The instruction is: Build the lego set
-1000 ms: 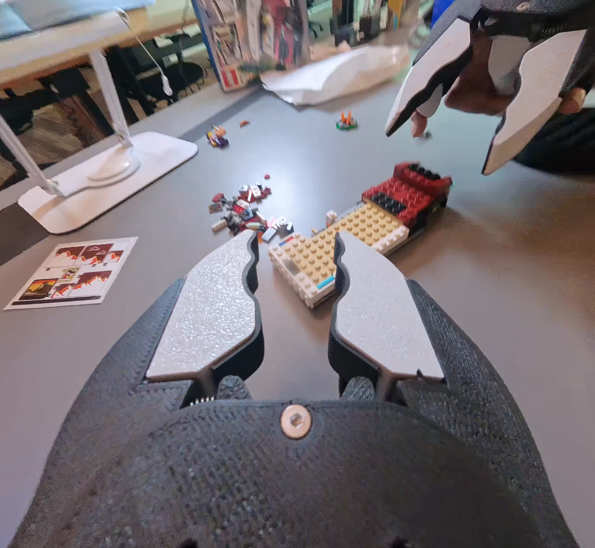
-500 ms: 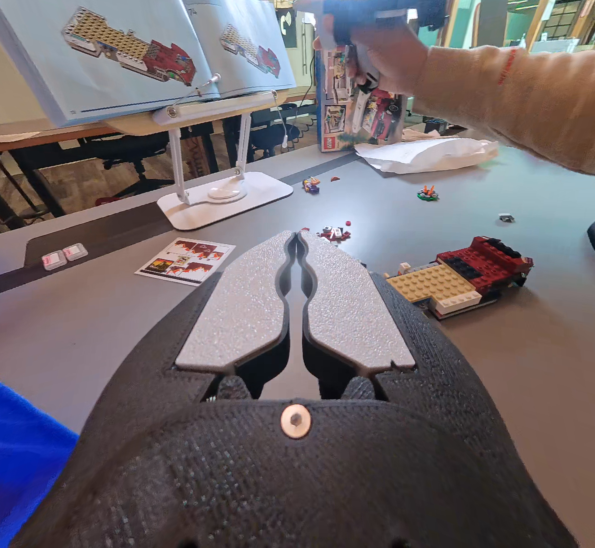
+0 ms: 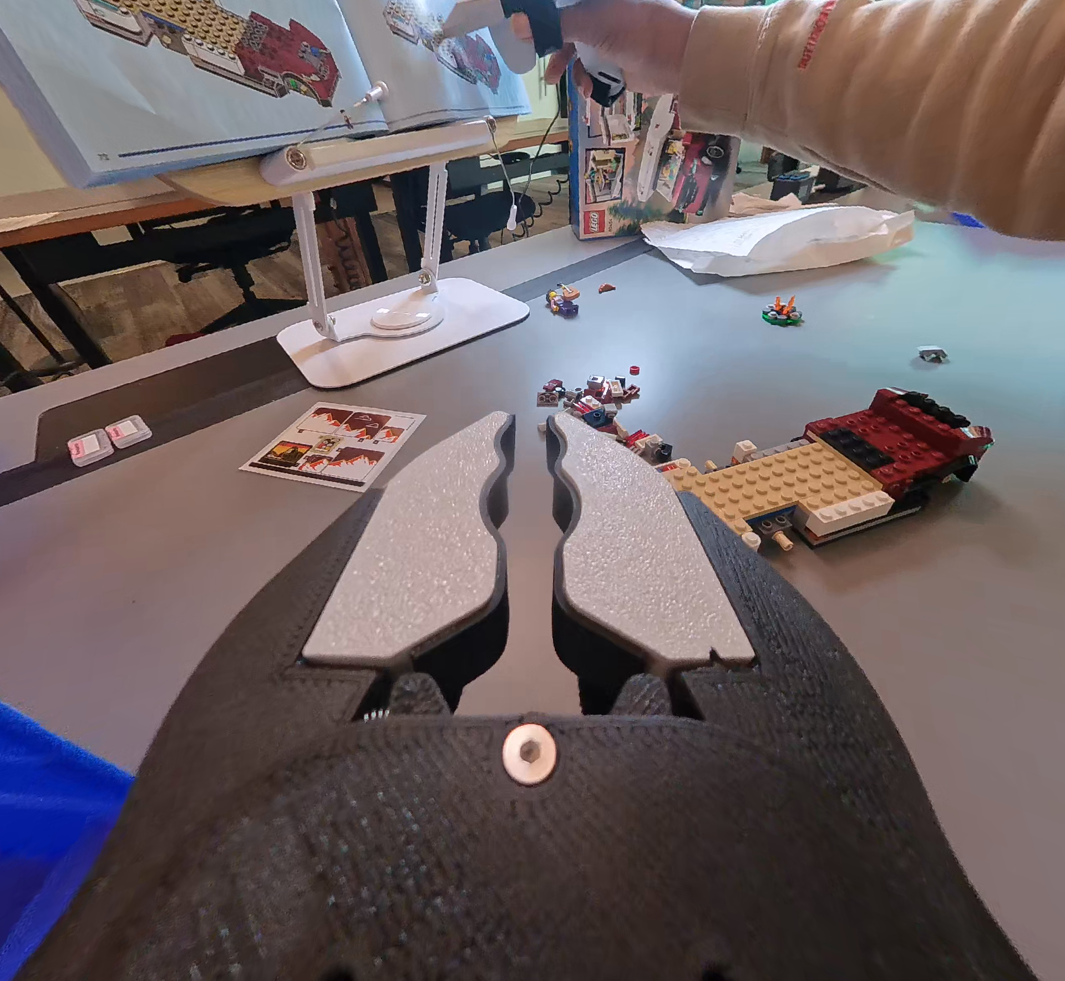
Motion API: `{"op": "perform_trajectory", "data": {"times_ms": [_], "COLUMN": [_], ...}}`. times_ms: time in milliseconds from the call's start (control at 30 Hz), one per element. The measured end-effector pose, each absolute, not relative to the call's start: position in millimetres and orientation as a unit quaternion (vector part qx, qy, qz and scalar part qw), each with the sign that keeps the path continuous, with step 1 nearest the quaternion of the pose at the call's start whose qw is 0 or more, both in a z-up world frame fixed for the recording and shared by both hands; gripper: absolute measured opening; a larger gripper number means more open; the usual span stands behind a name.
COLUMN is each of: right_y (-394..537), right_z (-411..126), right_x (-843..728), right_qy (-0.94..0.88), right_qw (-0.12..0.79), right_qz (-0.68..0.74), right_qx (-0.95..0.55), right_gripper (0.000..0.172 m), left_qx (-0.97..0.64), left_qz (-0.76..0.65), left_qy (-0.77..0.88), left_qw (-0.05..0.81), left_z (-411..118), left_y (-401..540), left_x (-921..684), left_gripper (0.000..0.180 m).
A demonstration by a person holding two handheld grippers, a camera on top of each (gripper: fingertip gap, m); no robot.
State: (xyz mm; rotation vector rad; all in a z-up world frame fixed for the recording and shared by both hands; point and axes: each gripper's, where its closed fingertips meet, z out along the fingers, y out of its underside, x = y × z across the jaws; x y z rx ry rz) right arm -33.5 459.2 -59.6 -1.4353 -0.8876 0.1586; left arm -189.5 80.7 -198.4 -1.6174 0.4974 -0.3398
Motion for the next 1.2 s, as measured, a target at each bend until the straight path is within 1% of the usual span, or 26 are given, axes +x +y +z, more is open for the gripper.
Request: {"op": "perform_trajectory", "data": {"times_ms": [67, 167, 333, 433, 467, 500, 533, 600, 667, 800, 867, 900, 1100, 1167, 1200], "right_y": [460, 459, 449, 437, 434, 432, 431, 434, 439, 450, 447, 444, 431, 430, 433], "right_z": [-60, -59, -65, -67, -68, -70, -71, -64, -54, -65, -68, -69, -81, -78, -73], "right_x": [-34, -33, -40, -48, -49, -51, -51, -44, -36, -38, -42, -44, -54, -52, -48], "right_qy": [-0.396, -0.393, -0.415, -0.425, -0.427, -0.431, -0.430, -0.416, -0.403, -0.411, -0.415, -0.417, -0.443, -0.443, -0.430], "right_qw": [0.660, 0.664, 0.665, 0.656, 0.653, 0.649, 0.648, 0.667, 0.686, 0.652, 0.653, 0.655, 0.647, 0.649, 0.659], "right_qz": [0.070, 0.072, 0.072, 0.110, 0.120, 0.126, 0.125, 0.102, 0.088, 0.099, 0.101, 0.104, 0.120, 0.118, 0.111], "right_qx": [-0.635, -0.632, -0.617, -0.614, -0.614, -0.615, -0.616, -0.610, -0.599, -0.629, -0.625, -0.622, -0.609, -0.607, -0.607], "right_gripper": [0.106, 0.102, 0.082, 0.066, 0.065, 0.065, 0.069, 0.084, 0.090, 0.100, 0.099, 0.096, 0.071, 0.072, 0.079], "left_qx": [-0.715, -0.718, -0.721, -0.722, -0.722, -0.723, -0.724, -0.727, -0.730, -0.733, -0.734, -0.735, -0.739, -0.740, -0.741], "left_qz": [-0.144, -0.139, -0.127, -0.117, -0.113, -0.110, -0.109, -0.107, -0.103, -0.093, -0.087, -0.085, -0.080, -0.078, -0.078], "left_qy": [0.223, 0.228, 0.235, 0.239, 0.240, 0.241, 0.242, 0.242, 0.245, 0.250, 0.251, 0.251, 0.250, 0.252, 0.252], "left_qw": [0.647, 0.643, 0.639, 0.639, 0.639, 0.638, 0.637, 0.633, 0.630, 0.625, 0.625, 0.625, 0.620, 0.619, 0.618], "left_z": [-201, -204, -208, -209, -209, -209, -210, -212, -215, -218, -219, -219, -222, -223, -224], "left_y": [81, 82, 83, 83, 83, 84, 84, 85, 86, 88, 88, 88, 89, 89, 90], "left_x": [-188, -187, -185, -185, -185, -185, -185, -184, -183, -182, -182, -183, -184, -184, -184], "left_gripper": [0.010, 0.010, 0.009, 0.009, 0.009, 0.009, 0.009, 0.009, 0.009, 0.009, 0.009, 0.009, 0.008, 0.008, 0.008]}}
